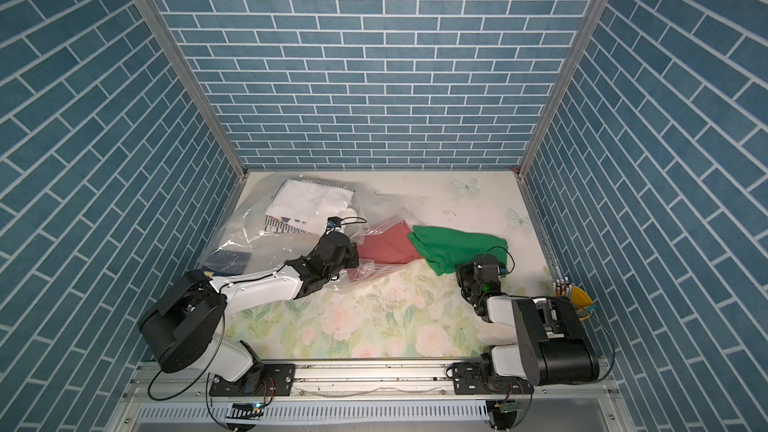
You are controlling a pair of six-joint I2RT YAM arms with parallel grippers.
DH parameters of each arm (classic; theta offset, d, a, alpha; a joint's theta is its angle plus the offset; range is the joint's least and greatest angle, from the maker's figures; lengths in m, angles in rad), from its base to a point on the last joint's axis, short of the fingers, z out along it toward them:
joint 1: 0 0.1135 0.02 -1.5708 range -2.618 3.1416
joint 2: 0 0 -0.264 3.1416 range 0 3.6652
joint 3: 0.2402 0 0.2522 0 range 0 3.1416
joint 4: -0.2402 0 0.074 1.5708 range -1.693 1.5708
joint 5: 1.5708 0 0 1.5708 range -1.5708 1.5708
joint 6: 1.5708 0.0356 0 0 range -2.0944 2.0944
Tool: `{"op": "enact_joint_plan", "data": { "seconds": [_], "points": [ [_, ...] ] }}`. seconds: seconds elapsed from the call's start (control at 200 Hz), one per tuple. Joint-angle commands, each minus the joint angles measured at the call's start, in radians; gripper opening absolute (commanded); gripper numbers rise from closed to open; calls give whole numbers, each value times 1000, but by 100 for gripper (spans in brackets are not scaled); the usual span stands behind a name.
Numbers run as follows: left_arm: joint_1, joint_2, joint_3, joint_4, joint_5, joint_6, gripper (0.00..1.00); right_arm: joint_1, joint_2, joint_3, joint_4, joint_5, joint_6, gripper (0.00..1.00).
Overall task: Take the tank top out of the vacuum bag
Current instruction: Move the tank top to the corner of the board.
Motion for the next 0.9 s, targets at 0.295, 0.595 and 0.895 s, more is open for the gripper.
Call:
{"op": "enact_joint_plan", "data": {
  "seconds": [0.295, 0.595, 0.895],
  "points": [
    [12, 32, 59, -69, -44, -14, 2, -127, -37, -17, -37, 149, 67, 0],
    [14, 54, 105, -105, -50, 8, 2, -205, -73, 107, -253, 41, -104, 34],
    [14, 69, 58, -10, -20, 13, 2, -209, -259, 9, -414, -72, -108, 76]
  ]
}}
